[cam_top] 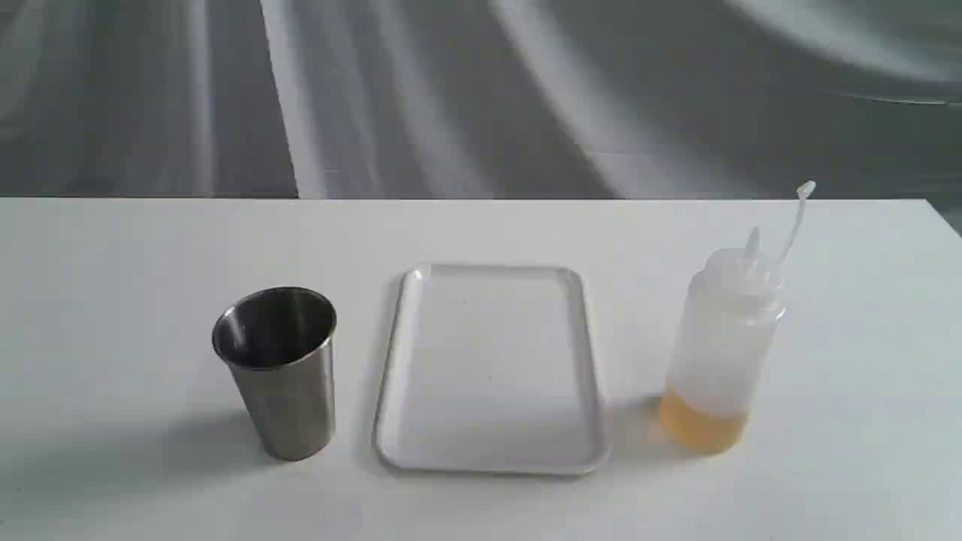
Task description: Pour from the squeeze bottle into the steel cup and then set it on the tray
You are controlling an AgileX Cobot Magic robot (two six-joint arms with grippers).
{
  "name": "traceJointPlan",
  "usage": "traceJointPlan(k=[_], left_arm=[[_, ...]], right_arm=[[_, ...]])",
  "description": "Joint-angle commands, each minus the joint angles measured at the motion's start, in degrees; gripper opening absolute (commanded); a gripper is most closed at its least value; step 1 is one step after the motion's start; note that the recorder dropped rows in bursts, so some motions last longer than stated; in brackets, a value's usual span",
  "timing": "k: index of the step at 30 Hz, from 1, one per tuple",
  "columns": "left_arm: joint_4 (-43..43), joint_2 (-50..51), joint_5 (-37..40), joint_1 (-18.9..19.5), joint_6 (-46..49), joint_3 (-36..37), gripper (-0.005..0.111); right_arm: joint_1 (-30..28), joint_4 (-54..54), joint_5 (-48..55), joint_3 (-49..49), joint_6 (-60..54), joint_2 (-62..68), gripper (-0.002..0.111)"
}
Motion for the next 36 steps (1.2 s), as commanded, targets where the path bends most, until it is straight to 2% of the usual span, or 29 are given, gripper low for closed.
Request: traceJointPlan(k=[1, 19, 30, 36], left_arm=[[0.0, -0.1, -0.4, -0.3, -0.1, 0.3, 0.0], [0.0, -0.1, -0.4, -0.3, -0.3, 0.3, 0.0], [0.0, -0.1, -0.4, -0.3, -0.1, 0.3, 0.0], [0.0, -0.1, -0.4, -0.3, -0.2, 0.3, 0.0]], right_arm=[[-0.2, -0.1, -0.1, 0.2, 0.2, -0.4, 0.0], [-0.2, 1.1, 0.6, 0.0, 0.2, -0.4, 0.0], [-0.2, 1.1, 11.2, -16.6, 0.2, 0.3, 0.0], [-0.2, 1.1, 14.4, -25.4, 0.2, 6.7, 0.0]])
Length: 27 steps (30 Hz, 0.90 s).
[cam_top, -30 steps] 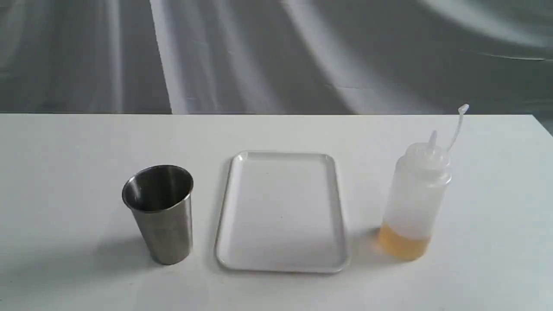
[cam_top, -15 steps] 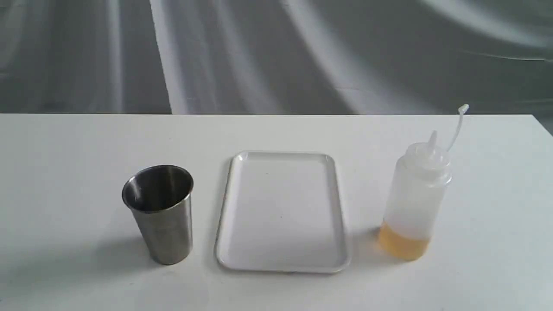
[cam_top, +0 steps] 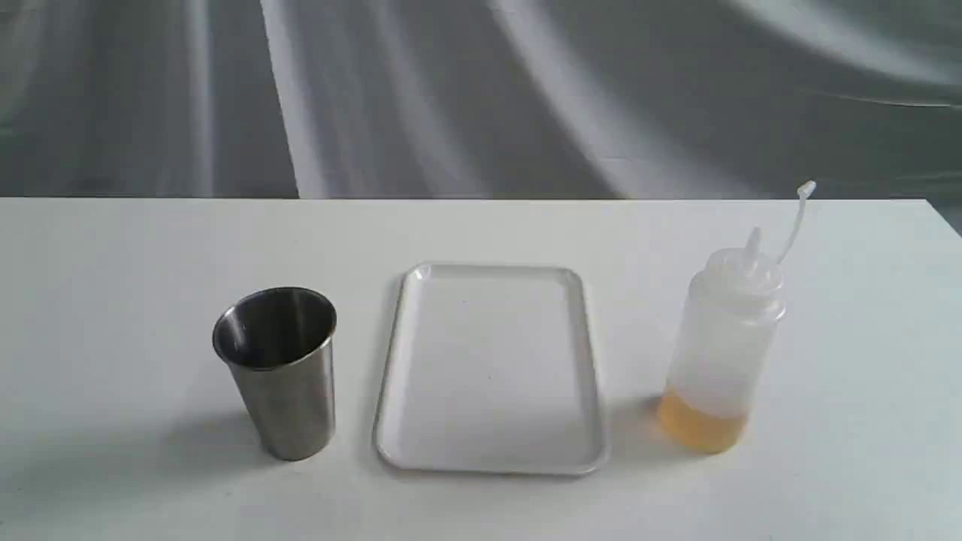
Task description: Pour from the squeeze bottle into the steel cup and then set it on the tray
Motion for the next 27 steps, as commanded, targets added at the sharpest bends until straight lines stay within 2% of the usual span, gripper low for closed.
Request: traceJointPlan(k=[1, 6, 15, 20, 27], left_arm=[[0.0, -0.1, -0.4, -0.3, -0.2, 0.3, 0.0], [0.0, -0.1, -0.4, -0.3, -0.2, 0.3, 0.0], [0.0, -0.1, -0.4, -0.3, -0.1, 0.3, 0.0], [0.0, -0.1, -0.4, -0.3, -0.2, 0.3, 0.0], [0.0, -0.1, -0.4, -0.3, -0.2, 0.3, 0.0]], right_arm=[[-0.2, 0.1, 1.1, -4.4, 0.2, 4.2, 0.0], [-0.2, 0.1, -1.4, -7.9, 0.2, 12.2, 0.0], [0.0, 0.3, -15.3, -8.0, 0.2, 26.9, 0.0], [2.2, -0.5, -23.4, -8.0, 0.2, 33.9, 0.0], [2.4, -0.5, -24.1, -8.0, -4.4, 47.7, 0.0]])
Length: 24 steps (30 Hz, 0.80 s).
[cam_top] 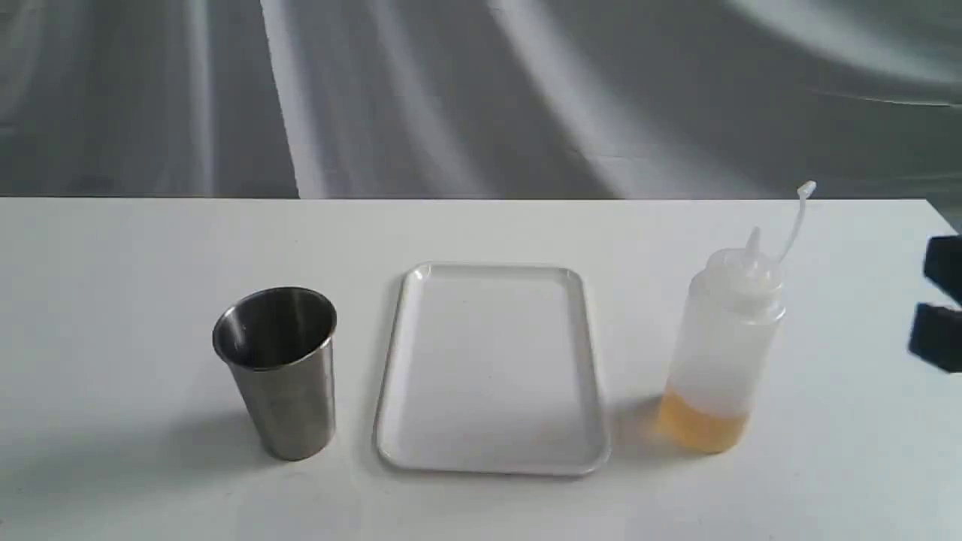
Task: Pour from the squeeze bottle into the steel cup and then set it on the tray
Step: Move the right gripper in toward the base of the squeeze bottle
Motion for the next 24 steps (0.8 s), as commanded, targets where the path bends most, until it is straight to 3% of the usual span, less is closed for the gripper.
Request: traceJointPlan(k=[1, 19, 24], left_arm=[[0.0, -0.1, -0.4, -0.3, -0.2, 0.3, 0.0], [0.0, -0.1, -0.4, -0.3, -0.4, 0.3, 0.0], [0.0, -0.1, -0.4, -0.3, -0.4, 0.3, 0.0]], right_arm=[[0.1, -0.7, -1.0, -0.3, -3.8, 7.3, 0.0], [0.1, -0.7, -8.1, -0.2, -5.8, 30.4, 0.0], [0.1, -3.5, -17.9, 3.7, -5.8, 34.7, 0.0]])
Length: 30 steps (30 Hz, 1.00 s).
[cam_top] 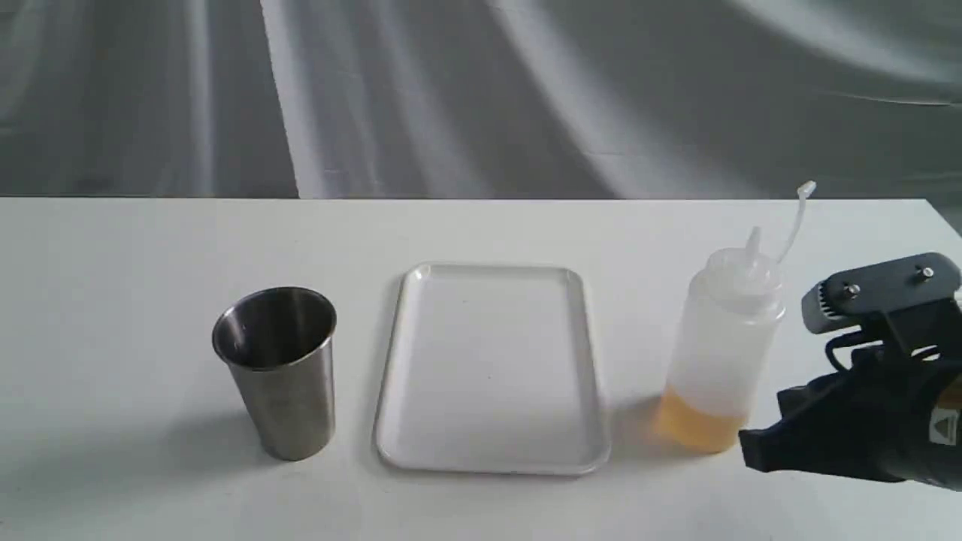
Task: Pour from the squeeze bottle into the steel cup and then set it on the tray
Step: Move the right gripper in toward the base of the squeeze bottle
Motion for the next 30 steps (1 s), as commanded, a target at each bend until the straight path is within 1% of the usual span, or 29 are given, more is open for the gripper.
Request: traceJointPlan(k=[1, 7, 12, 15, 26, 28, 30], left_arm=[[0.0, -0.1, -0.4, -0.3, -0.4, 0.3, 0.0], [0.0, -0.1, -0.4, -0.3, -0.2, 0.3, 0.0], [0.0, -0.1, -0.4, -0.3, -0.2, 0.3, 0.0], [0.0, -0.1, -0.4, -0.3, -0.2, 0.3, 0.0], [0.0, -0.1, -0.4, -0.3, -0.3, 0.3, 0.0], [0.0, -0.1, -0.4, -0.3, -0.3, 0.3, 0.0], [0.0, -0.1, -0.4, -0.3, -0.1, 0.3, 0.0]], right_arm=[[0.1, -3.1, -8.6, 3.4, -0.5, 2.8, 0.0], [0.1, -2.9, -17.9, 6.6, -0.6, 8.1, 0.0], [0.1, 5.4, -28.2, 7.5, -2.8, 12.7, 0.0], [0.1, 6.8, -32.0, 7.6, -4.7, 14.7, 0.0], [0.1, 6.8, -32.3, 7.8, -4.9, 15.5, 0.0], [0.1, 6.8, -32.2, 7.8, -4.9, 15.5, 0.004], [0.1, 6.8, -32.2, 7.8, -4.9, 15.5, 0.013]])
